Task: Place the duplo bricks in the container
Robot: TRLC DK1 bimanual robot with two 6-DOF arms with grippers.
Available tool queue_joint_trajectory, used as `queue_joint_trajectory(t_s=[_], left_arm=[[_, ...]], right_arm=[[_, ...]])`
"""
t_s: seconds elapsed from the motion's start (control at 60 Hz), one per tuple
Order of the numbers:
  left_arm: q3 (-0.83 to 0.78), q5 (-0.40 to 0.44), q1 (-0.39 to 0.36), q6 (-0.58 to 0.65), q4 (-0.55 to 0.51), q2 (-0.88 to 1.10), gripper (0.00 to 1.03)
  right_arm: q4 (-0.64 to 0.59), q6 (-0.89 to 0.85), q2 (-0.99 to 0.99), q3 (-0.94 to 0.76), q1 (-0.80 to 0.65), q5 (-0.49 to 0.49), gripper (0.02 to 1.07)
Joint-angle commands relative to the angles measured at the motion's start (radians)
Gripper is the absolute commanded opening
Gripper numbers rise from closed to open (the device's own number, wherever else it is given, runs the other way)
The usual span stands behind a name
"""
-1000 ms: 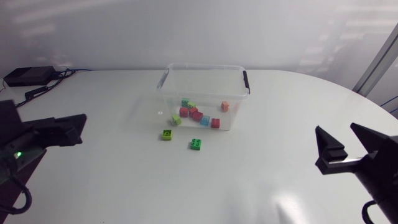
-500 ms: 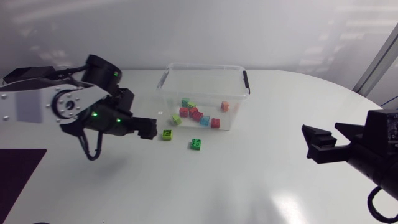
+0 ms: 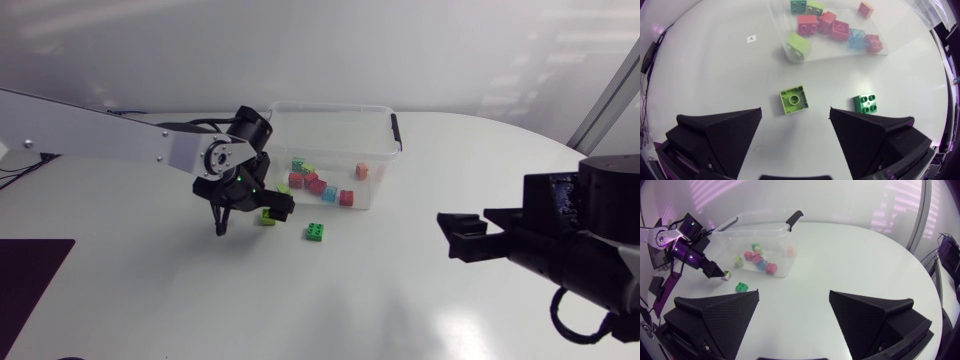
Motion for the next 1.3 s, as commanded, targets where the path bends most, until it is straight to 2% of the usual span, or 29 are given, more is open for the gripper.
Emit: queue_joint_trajectory(t_s=[0.0, 0.2, 0.417, 0.517, 0.533, 0.583, 0.617, 0.65, 0.75, 0.817, 0.9, 0.933, 1.0, 1.017, 1.05, 1.133, 1.283], left_arm=[[0.052, -0.027, -0.005, -0.028, -0.01, 0.055, 0.95], [0.099, -0.052, -0.005, -0.031, -0.009, 0.124, 0.94], [0.121, -0.058, -0.011, -0.044, -0.01, 0.188, 0.84], [0.119, -0.058, -0.011, -0.054, 0.007, 0.202, 0.64], [0.118, -0.058, -0.012, -0.054, 0.016, 0.203, 0.58], [0.11, -0.058, -0.011, -0.054, 0.037, 0.203, 0.5], [0.096, -0.058, -0.011, -0.054, 0.067, 0.202, 0.39], [0.084, -0.058, -0.011, -0.054, 0.088, 0.196, 0.33], [0.035, -0.058, -0.015, -0.051, 0.143, 0.157, 0.22], [0.003, -0.059, -0.028, -0.047, 0.157, 0.118, 0.21], [-0.028, -0.062, -0.026, -0.044, 0.16, 0.059, 0.2], [-0.034, -0.062, -0.02, -0.037, 0.153, 0.035, 0.2], [-0.056, -0.062, -0.006, -0.03, 0.142, -0.022, 0.2], [-0.063, -0.062, -0.003, -0.027, 0.143, -0.04, 0.2], [-0.082, -0.062, 0.002, -0.019, 0.142, -0.08, 0.2], [-0.12, -0.062, 0.011, 0.001, 0.145, -0.177, 0.2], [-0.189, -0.062, 0.034, 0.039, 0.188, -0.347, 0.21]], right_arm=[[0.025, 0.066, 0.055, 0.037, 0.044, 0.007, 1.02], [0.052, 0.093, 0.172, 0.068, 0.124, 0.046, 1.02], [0.082, 0.103, 0.27, 0.095, 0.141, 0.054, 0.96], [0.078, 0.103, 0.322, 0.111, 0.15, 0.054, 0.96], [0.078, 0.103, 0.33, 0.112, 0.151, 0.054, 0.95], [0.083, 0.103, 0.353, 0.117, 0.158, 0.057, 0.9], [0.086, 0.103, 0.373, 0.124, 0.167, 0.065, 0.87], [0.091, 0.102, 0.389, 0.13, 0.17, 0.066, 0.82], [0.117, 0.1, 0.443, 0.155, 0.17, 0.073, 0.65], [0.123, 0.099, 0.484, 0.18, 0.171, 0.071, 0.55], [0.123, 0.1, 0.538, 0.212, 0.179, 0.057, 0.55], [0.124, 0.102, 0.567, 0.226, 0.191, 0.054, 0.59], [0.117, 0.111, 0.613, 0.253, 0.202, 0.045, 0.82], [0.114, 0.117, 0.629, 0.261, 0.202, 0.037, 0.9], [0.112, 0.119, 0.658, 0.278, 0.207, 0.011, 0.99], [0.12, 0.12, 0.71, 0.305, 0.219, -0.039, 1.02], [0.124, 0.12, 0.831, 0.384, 0.231, -0.052, 1.02]])
